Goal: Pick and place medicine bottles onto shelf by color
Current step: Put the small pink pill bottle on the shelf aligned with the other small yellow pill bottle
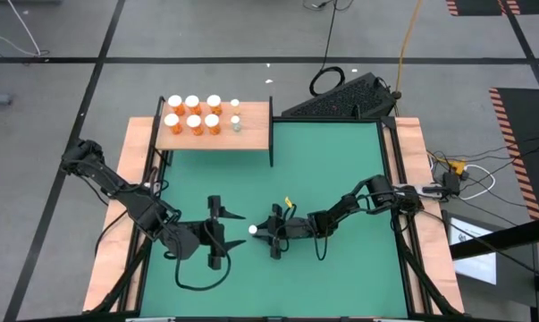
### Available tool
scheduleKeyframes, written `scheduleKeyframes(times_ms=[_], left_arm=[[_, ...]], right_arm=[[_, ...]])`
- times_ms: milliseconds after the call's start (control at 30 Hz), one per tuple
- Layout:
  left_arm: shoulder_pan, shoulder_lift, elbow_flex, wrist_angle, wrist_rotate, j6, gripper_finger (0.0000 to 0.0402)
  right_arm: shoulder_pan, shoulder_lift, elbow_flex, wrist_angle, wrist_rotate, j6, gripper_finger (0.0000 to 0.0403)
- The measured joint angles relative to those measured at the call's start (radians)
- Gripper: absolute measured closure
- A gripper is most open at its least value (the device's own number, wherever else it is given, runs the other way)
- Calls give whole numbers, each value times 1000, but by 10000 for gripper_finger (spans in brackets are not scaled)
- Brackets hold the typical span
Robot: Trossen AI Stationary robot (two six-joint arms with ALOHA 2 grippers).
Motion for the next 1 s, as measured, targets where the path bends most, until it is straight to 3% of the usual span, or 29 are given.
scheduleKeyframes(times_ms=[667, 1000], left_arm=[[1, 0, 0, 19, 2, -1, 121], [11, 0, 0, -76, 61, -157, 122]], right_arm=[[-9, 0, 0, 21, -2, -13, 319], [-7, -43, -1, 8, -25, -15, 317]])
